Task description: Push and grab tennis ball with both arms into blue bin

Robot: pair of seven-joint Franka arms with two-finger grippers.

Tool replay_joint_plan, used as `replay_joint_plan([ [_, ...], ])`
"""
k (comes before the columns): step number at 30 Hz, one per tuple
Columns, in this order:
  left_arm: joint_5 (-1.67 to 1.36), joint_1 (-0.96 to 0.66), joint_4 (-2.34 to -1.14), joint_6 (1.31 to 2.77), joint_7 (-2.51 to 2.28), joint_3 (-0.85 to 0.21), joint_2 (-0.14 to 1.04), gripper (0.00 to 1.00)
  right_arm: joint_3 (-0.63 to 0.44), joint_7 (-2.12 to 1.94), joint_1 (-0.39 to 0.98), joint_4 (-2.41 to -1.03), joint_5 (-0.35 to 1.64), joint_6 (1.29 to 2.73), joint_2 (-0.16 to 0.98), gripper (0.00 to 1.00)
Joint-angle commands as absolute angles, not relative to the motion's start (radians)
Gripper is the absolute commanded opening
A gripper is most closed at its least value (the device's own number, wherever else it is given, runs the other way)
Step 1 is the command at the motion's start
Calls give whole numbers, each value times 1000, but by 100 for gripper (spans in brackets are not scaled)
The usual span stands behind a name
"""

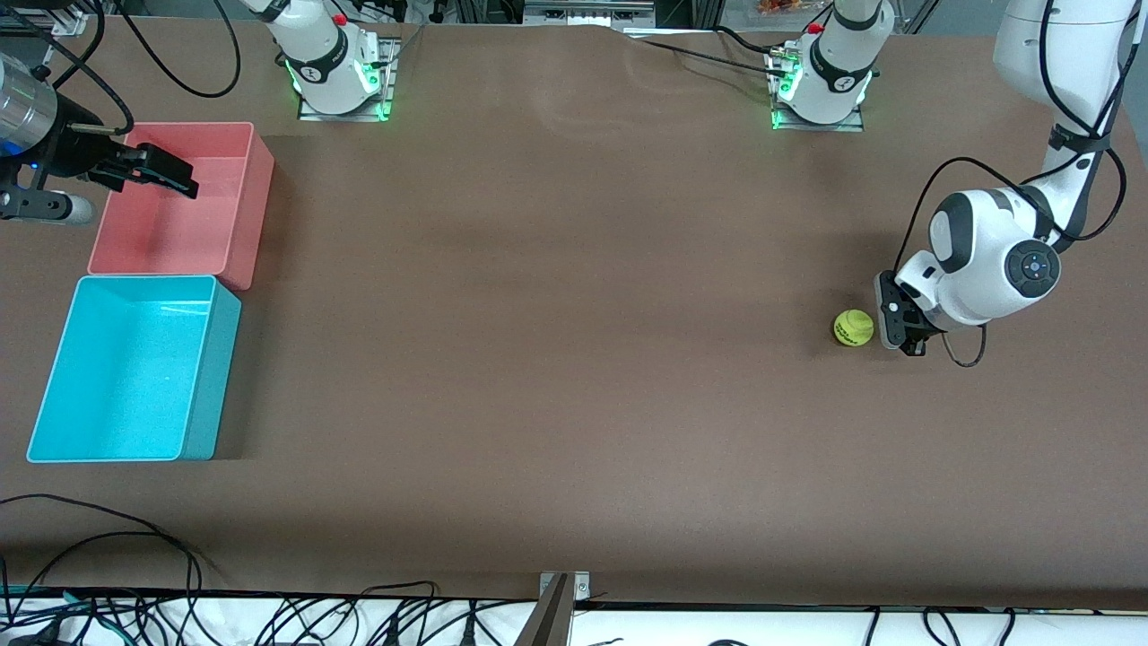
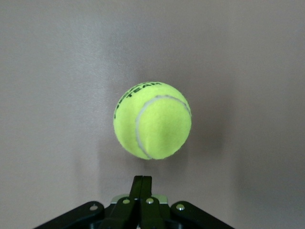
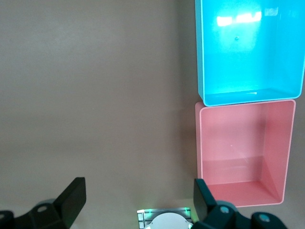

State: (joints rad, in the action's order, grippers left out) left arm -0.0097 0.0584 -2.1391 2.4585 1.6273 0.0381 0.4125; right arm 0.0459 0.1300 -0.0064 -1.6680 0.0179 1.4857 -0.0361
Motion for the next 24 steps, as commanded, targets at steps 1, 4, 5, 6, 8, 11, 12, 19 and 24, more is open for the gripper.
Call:
replay_joint_plan([
  [1,-23,55,-2132,2474,1651,43,426,0,49,137,-6,-1654,9,1470,-40,100],
  [4,-23,52,-2132,2474,1649,41,426,0,49,137,-8,-1654,8,1473,-38,100],
  [5,-23,52,-2132,2474,1649,41,428,0,49,137,-8,-1654,8,1474,-38,100],
  [6,-23,52,-2132,2474,1649,43,428,0,49,137,-8,-1654,6,1474,-38,100],
  [8,-25,52,-2132,2476,1648,43,430,0,48,137,-8,-1654,6,1474,-37,100],
  [11,-25,52,-2131,2476,1648,43,431,0,48,137,-8,-1654,6,1474,-35,100],
  [12,-25,52,-2131,2476,1649,41,431,0,48,137,-8,-1654,6,1474,-35,100],
  [19,-31,51,-2131,2485,1647,41,439,0,48,137,-8,-1654,6,1474,-35,100],
  [24,-35,48,-2131,2505,1632,41,454,0,48,137,-9,-1654,6,1473,-37,100],
])
